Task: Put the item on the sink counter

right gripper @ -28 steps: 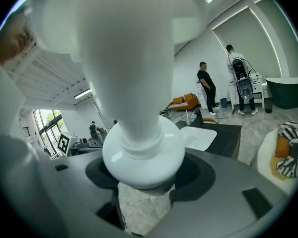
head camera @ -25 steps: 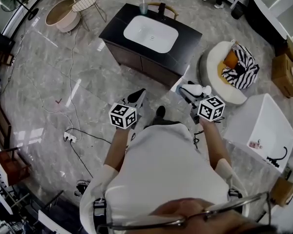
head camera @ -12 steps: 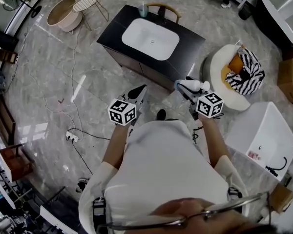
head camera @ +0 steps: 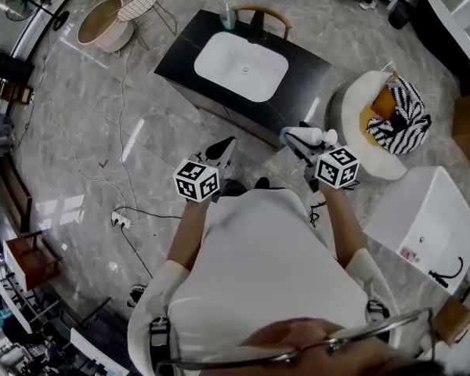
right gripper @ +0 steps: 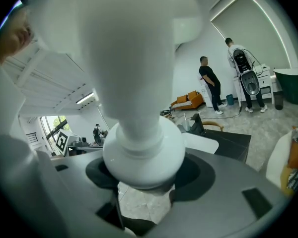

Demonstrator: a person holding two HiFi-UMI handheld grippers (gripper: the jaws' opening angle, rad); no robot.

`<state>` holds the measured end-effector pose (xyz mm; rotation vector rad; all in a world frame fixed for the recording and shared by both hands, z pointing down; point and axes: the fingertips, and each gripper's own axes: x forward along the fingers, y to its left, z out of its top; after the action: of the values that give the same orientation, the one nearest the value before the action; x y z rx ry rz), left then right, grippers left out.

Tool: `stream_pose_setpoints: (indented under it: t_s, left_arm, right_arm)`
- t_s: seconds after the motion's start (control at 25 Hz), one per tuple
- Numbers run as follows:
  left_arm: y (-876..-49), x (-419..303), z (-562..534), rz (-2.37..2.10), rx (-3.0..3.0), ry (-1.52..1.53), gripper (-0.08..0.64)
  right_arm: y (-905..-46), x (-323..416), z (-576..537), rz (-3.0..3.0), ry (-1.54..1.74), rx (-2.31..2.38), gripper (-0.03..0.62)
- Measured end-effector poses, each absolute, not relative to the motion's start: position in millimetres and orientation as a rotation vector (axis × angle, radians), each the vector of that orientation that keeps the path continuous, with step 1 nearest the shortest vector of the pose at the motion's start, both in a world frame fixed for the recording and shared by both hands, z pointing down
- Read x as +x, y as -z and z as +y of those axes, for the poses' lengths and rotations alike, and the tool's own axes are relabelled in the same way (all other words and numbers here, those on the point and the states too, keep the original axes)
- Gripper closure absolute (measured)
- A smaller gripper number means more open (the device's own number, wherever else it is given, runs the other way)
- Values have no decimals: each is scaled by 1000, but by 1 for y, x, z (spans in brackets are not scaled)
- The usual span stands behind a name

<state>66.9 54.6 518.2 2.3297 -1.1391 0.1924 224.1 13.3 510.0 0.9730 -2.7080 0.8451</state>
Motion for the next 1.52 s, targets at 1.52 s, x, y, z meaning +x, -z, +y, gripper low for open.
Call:
stream_pose_setpoints:
  t_s: [1.52]
  left_arm:
    - [-582, -83, -249, -674, 2425, -277, 554]
  right_arm:
    - [-548, 72, -248, -2462, -915, 1389, 318]
